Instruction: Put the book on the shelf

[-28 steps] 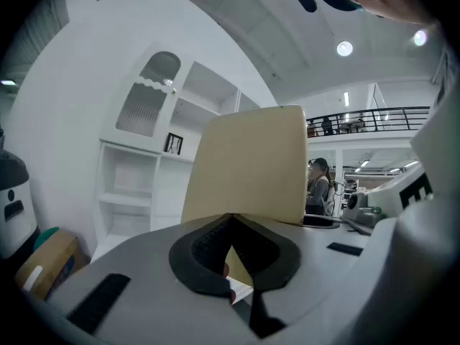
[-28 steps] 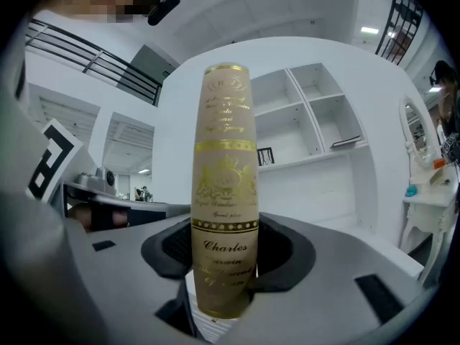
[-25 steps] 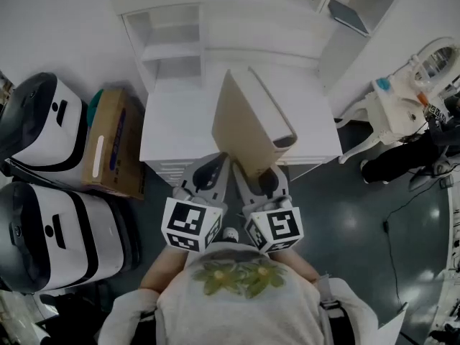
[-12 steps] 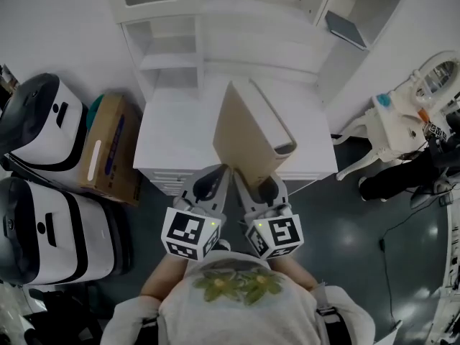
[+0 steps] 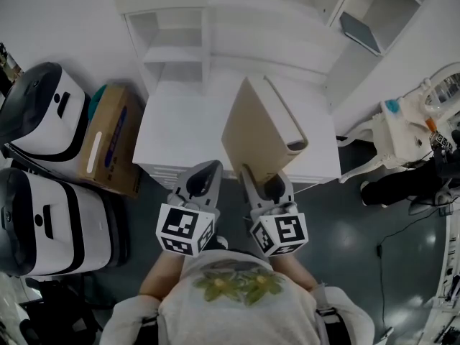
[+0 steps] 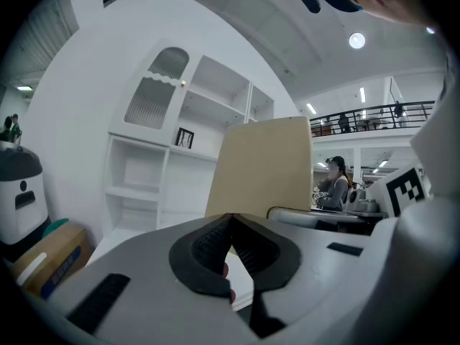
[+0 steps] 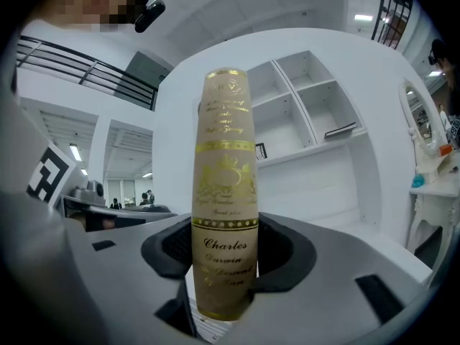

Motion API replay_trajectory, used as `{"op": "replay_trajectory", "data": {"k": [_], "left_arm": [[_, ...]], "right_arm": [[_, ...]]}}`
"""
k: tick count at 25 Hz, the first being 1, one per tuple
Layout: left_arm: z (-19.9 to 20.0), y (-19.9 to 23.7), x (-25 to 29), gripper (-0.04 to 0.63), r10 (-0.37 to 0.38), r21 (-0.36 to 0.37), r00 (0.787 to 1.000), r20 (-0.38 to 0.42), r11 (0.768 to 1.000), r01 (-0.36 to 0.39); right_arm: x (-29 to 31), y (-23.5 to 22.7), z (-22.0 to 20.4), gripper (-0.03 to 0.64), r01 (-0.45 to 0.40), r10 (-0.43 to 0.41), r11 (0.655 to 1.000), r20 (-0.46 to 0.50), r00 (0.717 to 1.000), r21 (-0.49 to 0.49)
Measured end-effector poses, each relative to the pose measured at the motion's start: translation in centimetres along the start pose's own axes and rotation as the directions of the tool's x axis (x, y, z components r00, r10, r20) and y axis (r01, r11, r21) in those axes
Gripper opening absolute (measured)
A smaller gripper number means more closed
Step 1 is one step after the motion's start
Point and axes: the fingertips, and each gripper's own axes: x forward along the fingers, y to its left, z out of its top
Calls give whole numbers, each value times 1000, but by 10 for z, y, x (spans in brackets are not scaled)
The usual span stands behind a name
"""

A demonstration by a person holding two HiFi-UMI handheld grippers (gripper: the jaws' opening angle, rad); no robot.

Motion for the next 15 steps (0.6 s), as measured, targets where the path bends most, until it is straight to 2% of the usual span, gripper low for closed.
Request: {"op": "replay_trajectory", "data": {"k": [15], "left_arm": [[29, 63, 62, 28, -35, 13, 999, 1, 999, 35]], "right_arm": [[88, -8, 17, 221, -3, 4, 1000, 24, 1000, -20]]}}
